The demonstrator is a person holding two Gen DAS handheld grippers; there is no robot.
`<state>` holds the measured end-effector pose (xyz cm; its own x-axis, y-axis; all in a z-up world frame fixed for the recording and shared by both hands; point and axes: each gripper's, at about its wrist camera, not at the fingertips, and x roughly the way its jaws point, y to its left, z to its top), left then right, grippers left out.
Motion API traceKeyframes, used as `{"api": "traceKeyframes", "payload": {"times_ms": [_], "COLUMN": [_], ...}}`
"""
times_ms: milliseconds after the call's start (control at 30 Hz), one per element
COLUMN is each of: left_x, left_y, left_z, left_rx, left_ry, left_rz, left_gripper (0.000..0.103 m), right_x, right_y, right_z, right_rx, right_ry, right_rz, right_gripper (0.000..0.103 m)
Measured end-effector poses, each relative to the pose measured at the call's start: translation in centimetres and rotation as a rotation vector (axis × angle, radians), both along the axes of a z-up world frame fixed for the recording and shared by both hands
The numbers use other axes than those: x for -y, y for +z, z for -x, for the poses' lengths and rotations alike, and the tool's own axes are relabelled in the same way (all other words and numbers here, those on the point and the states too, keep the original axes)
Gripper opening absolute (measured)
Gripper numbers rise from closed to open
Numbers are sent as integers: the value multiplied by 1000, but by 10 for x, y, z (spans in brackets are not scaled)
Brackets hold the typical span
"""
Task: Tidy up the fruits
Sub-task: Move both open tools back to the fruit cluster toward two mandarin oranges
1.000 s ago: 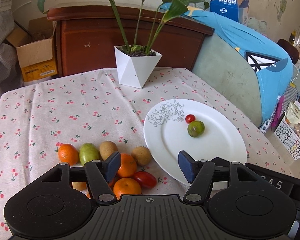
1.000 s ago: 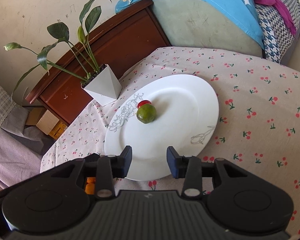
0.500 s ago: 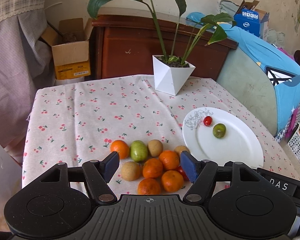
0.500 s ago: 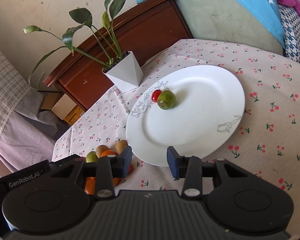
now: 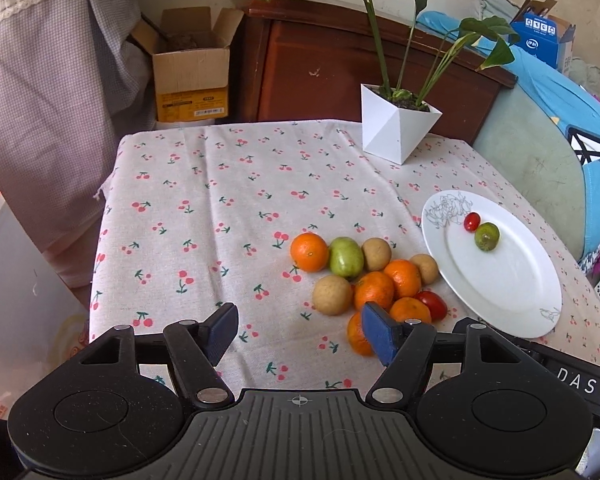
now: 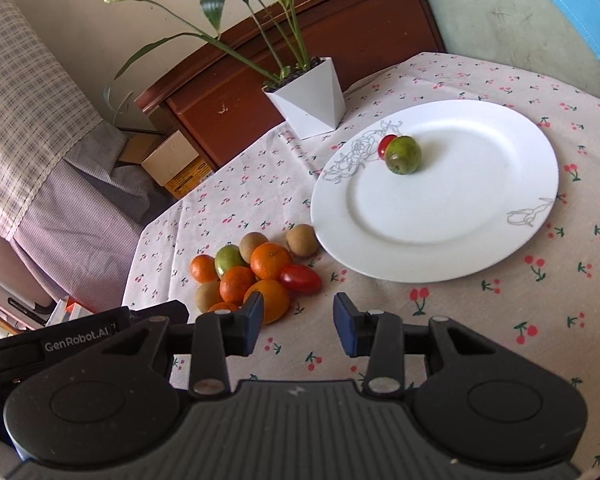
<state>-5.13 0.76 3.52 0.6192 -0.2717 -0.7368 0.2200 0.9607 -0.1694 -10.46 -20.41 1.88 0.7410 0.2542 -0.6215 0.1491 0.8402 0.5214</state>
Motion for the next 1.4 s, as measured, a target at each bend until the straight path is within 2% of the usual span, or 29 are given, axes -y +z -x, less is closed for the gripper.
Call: {"api": "traceKeyframes", "payload": {"times_ms": [300, 767, 900, 1000, 1400], "left_x": [-5, -9, -7, -4, 15], "left_y": [-8, -17, -20, -20, -21], "left_z": [4, 4, 4, 6, 12], "left_rx": [9, 3, 3, 9, 11], "left_ry": [-22, -34, -44, -56, -126], "left_rz": [-19, -41, -47, -45, -3], "left_gripper": [68, 67, 67, 64, 64], "right_x": [-16, -28, -31, -30, -7], "right_y": [-5, -15, -15, -14, -3], "right_z": [-8, -24, -26, -25, -3], "right_rx": [12, 13, 20, 15, -15], "right_ry": [44, 35, 36, 40, -20], "right_rz": [14, 57, 71, 74, 57], "right_gripper": [34, 35, 31, 30, 30]}}
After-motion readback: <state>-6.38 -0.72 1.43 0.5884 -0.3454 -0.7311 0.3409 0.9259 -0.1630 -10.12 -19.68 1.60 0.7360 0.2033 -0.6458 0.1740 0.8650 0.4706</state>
